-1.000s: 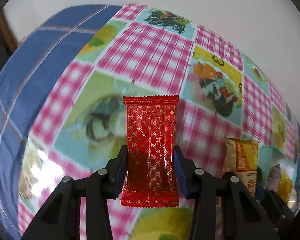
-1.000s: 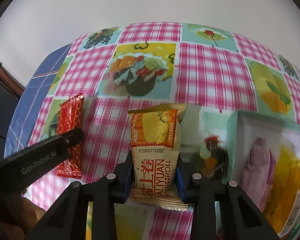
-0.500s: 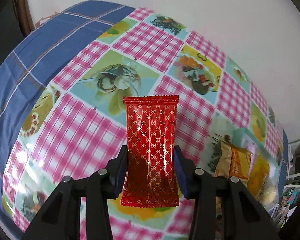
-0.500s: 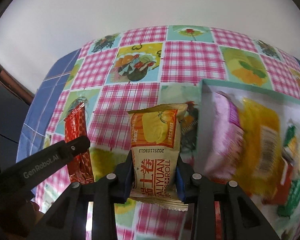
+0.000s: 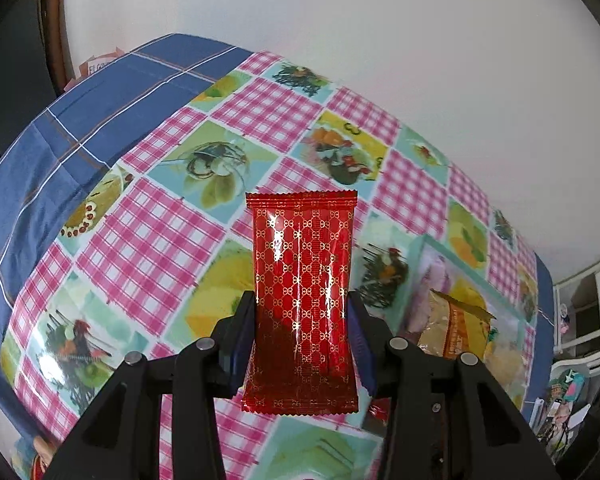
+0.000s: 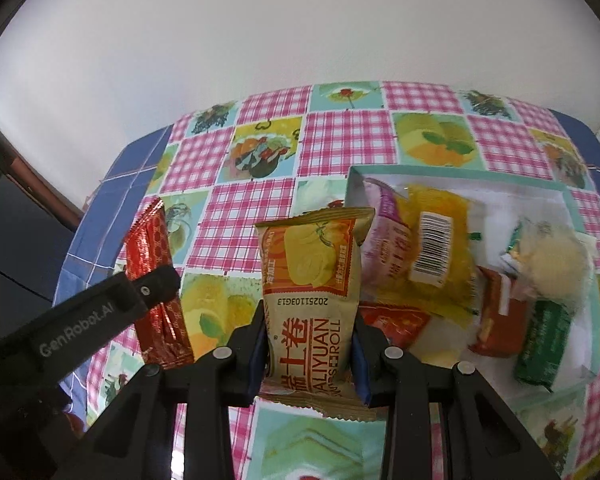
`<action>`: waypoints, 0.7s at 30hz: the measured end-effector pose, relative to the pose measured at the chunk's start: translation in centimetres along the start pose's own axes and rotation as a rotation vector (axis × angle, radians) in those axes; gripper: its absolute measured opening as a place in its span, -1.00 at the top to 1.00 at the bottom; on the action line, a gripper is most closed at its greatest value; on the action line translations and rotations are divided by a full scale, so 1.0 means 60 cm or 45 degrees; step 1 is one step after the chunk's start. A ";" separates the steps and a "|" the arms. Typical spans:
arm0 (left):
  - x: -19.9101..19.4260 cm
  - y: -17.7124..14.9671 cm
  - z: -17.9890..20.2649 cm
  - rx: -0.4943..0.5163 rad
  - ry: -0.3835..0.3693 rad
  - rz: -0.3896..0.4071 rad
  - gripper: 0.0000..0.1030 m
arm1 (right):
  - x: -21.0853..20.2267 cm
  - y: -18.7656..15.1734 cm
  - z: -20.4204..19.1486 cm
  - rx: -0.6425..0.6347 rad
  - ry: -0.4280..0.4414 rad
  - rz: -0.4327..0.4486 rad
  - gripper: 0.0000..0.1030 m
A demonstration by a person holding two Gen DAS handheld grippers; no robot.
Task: Organize snacks
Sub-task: 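Carry the red pack and cream roll pack over the white tray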
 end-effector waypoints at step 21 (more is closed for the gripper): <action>-0.033 -0.027 0.086 0.142 -0.110 0.029 0.12 | -0.044 0.016 0.089 0.095 -0.057 0.029 0.27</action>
Point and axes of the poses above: each gripper's, at about its wrist camera, not at the fingertips, and x roughly the way its jaws point, z to its right, y to its top, the point moved 5 cm from there along x, roughly the way its jaws point, and after that the axes turned 15 degrees about z, right-handed, at the moved point
